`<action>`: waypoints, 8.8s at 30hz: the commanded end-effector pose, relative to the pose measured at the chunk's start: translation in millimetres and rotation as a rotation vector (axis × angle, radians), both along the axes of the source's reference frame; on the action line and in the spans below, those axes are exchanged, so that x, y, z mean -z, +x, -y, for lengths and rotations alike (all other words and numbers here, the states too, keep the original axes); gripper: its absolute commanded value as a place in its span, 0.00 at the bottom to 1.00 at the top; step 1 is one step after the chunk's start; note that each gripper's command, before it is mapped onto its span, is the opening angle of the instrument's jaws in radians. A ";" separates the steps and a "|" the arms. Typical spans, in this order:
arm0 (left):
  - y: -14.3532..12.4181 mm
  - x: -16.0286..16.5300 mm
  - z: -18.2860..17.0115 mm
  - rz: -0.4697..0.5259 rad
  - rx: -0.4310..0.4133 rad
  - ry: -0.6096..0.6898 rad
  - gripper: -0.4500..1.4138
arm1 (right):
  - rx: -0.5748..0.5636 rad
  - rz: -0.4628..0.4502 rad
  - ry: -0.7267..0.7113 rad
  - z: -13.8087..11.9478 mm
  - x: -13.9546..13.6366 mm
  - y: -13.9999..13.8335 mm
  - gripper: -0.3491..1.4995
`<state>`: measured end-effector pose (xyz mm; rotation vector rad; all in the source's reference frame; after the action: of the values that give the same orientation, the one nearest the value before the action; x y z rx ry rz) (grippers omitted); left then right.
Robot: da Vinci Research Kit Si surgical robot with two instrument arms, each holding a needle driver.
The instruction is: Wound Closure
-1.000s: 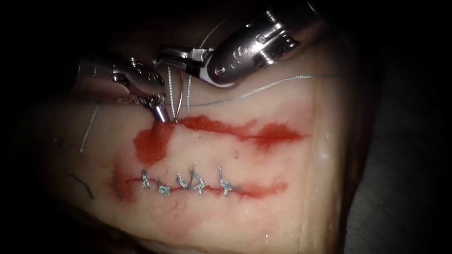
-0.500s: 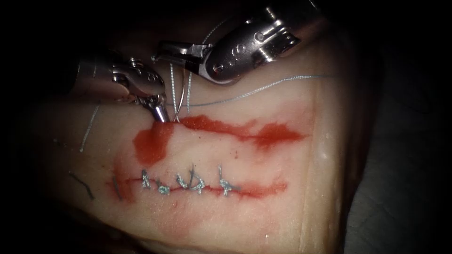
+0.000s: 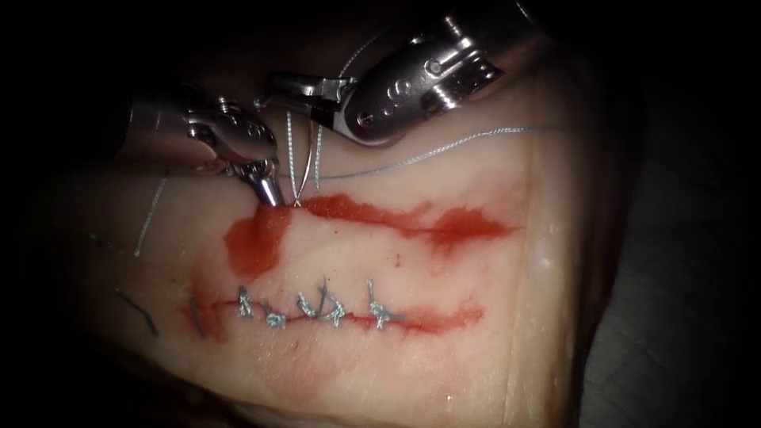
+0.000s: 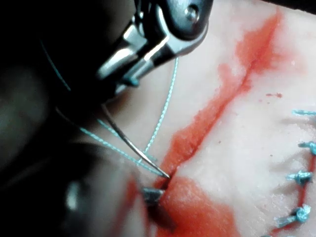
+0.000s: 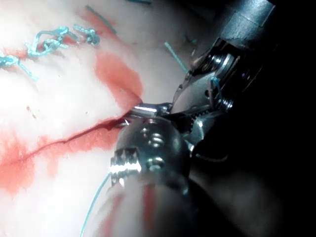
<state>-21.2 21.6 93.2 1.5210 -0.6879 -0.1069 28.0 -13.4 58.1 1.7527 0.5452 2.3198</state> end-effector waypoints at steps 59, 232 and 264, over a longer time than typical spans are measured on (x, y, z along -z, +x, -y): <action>-0.5 -0.3 -0.3 -0.006 -0.003 0.003 0.00 | -0.081 -0.037 0.131 -0.4 -0.4 1.0 0.00; -0.4 0.6 -0.2 -0.046 -0.002 0.034 0.00 | -0.816 0.079 0.726 2.9 -0.1 1.0 0.00; 5.0 6.3 -5.6 0.065 0.487 -0.161 0.68 | -1.049 -0.002 1.360 5.3 -3.2 0.3 0.00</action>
<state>-15.6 26.9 86.2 1.1718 -1.0914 -0.3743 27.2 -18.7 61.0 2.1430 -0.4557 4.0129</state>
